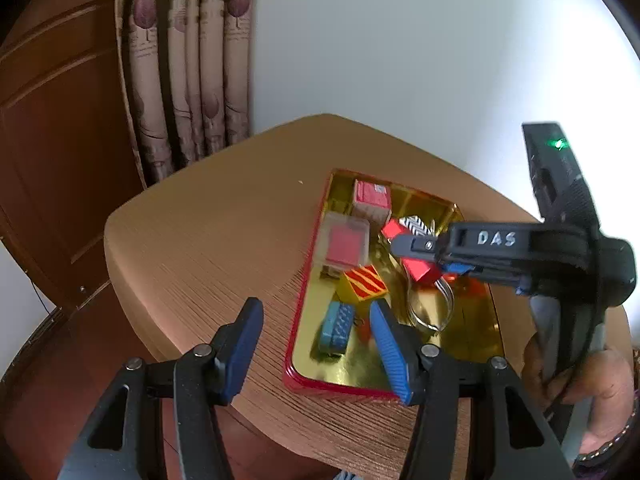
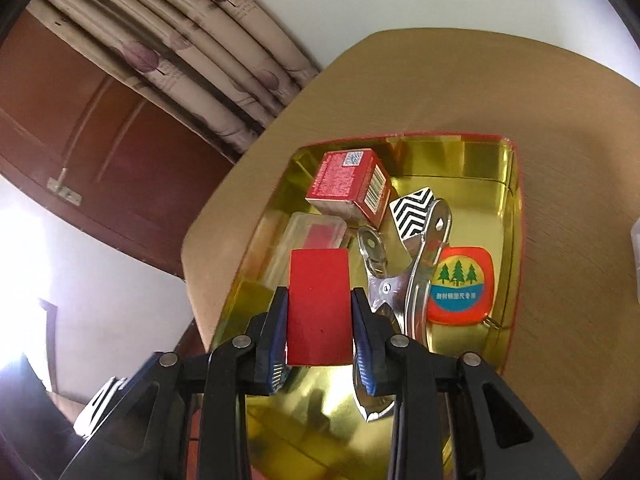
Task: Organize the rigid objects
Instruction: 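Release the tape rolls in the tin while the right gripper carries the red block over, then open the right gripper to drop the red block into the tin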
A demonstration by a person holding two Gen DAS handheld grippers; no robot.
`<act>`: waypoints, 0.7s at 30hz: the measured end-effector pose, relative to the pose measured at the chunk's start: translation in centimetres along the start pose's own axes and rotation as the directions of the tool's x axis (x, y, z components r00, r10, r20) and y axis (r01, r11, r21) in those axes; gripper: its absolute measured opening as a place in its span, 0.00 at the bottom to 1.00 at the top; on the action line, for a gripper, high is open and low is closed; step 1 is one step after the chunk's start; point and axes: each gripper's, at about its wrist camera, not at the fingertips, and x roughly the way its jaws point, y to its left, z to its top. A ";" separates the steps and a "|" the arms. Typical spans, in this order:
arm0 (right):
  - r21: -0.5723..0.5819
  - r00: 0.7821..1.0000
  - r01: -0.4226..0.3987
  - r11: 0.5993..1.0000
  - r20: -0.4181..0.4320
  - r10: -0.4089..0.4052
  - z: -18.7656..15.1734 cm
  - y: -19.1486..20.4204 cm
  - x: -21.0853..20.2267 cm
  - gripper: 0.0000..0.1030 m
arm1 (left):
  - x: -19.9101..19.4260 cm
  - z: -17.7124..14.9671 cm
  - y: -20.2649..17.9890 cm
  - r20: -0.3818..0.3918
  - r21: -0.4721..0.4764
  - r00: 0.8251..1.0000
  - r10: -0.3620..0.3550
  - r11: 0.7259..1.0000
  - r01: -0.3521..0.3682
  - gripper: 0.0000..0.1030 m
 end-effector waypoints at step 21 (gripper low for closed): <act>-0.042 0.959 0.102 0.994 0.268 -0.087 -3.8 -3.3 -11.8 0.45 | -0.9 -1.0 -2.0 0.063 0.077 0.998 0.028 0.996 -0.033 0.55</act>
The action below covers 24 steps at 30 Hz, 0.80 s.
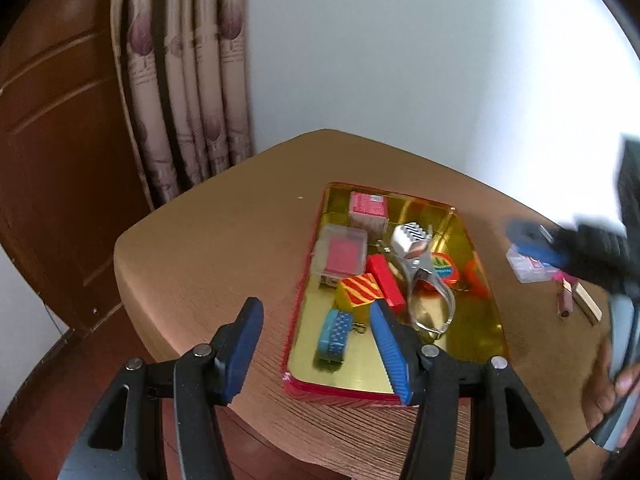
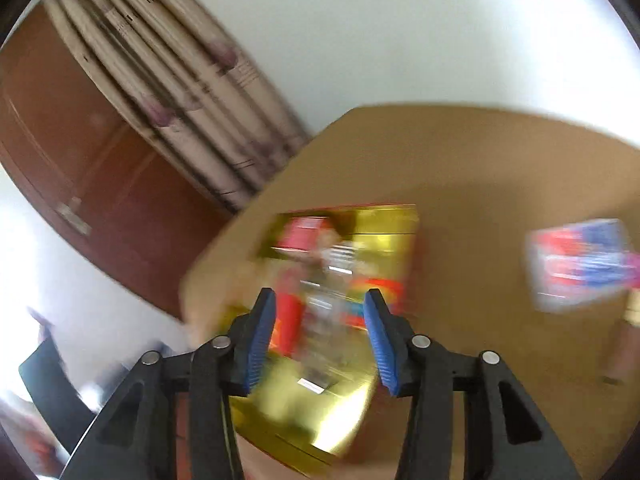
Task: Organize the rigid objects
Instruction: 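Move both tools back toward the remaining items on the table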
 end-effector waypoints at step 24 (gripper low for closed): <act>0.268 0.798 0.517 0.813 0.194 -0.571 -12.7 -22.1 -21.8 0.80 | 0.9 -1.4 -23.5 -0.254 0.361 0.916 -0.310 0.849 0.387 0.55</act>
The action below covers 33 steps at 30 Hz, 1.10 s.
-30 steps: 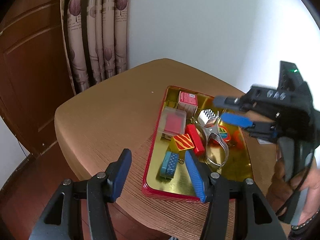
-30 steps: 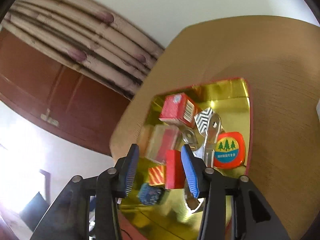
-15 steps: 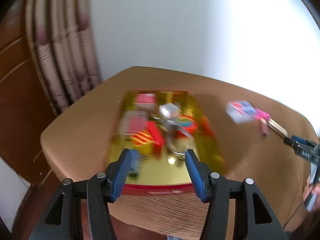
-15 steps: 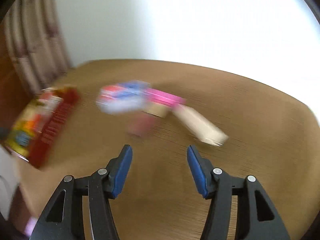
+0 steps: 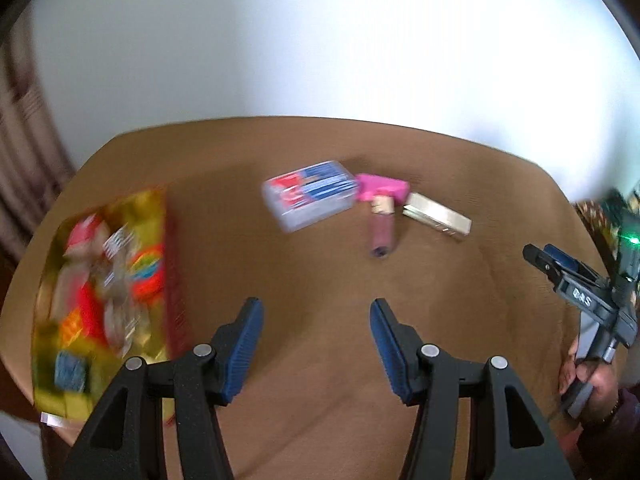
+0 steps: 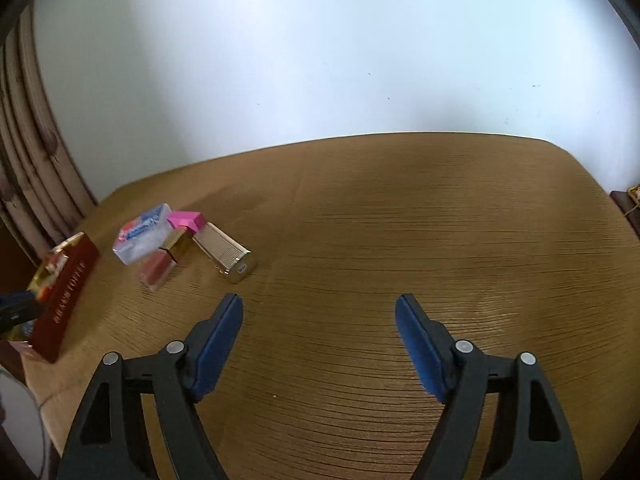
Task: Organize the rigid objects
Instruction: 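Move both tools back toward the remaining items on the table, then grasp the pink lip gloss tube with the left gripper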
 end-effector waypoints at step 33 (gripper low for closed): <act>0.026 0.988 -0.141 0.990 0.071 0.138 -0.2 -0.3 -2.0 0.97 | 15.9 7.1 -5.1 -0.163 0.033 0.983 -0.079 0.996 0.086 0.19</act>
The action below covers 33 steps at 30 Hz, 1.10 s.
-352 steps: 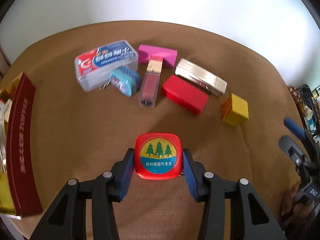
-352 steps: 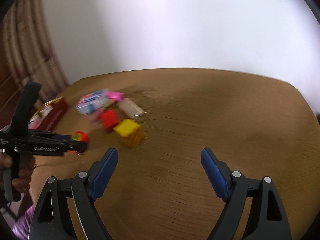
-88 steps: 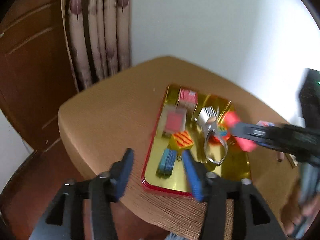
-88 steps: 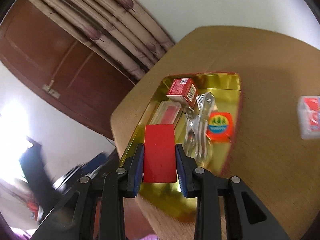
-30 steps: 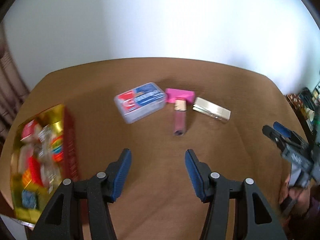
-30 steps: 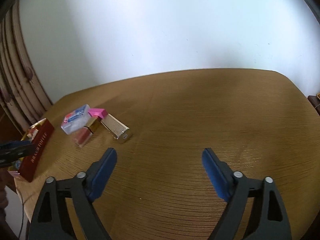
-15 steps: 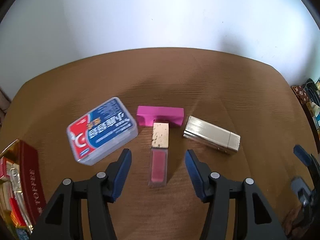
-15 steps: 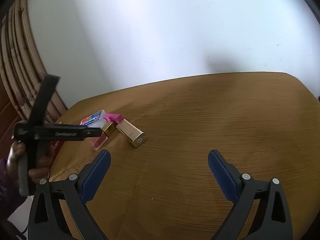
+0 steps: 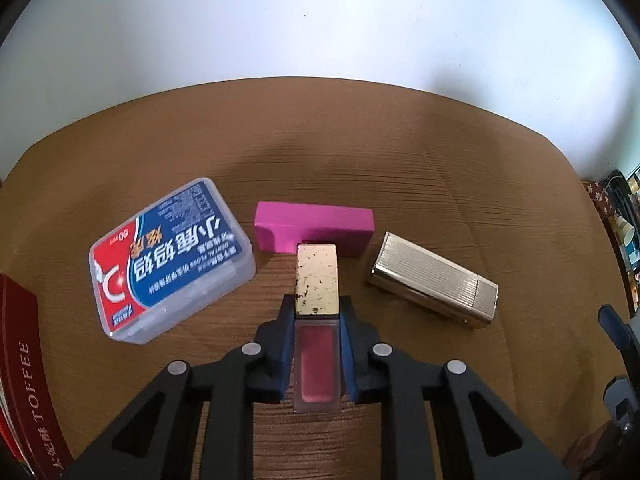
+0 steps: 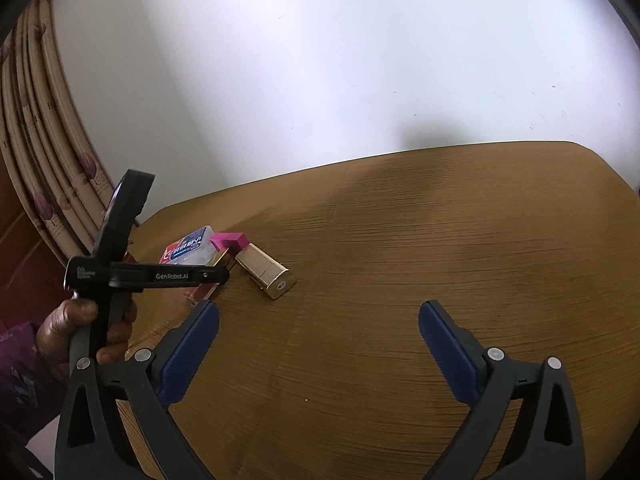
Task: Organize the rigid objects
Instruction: 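Grasp the pink lip gloss tube with the left gripper, then carry the lip gloss toward the tin while the right gripper grasps the gold lighter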
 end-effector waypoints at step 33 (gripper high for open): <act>-0.399 0.951 -0.041 0.916 -0.298 -0.087 3.5 7.3 13.8 0.96 | -10.6 -15.1 6.3 0.017 -0.274 0.997 -0.076 0.959 0.078 0.19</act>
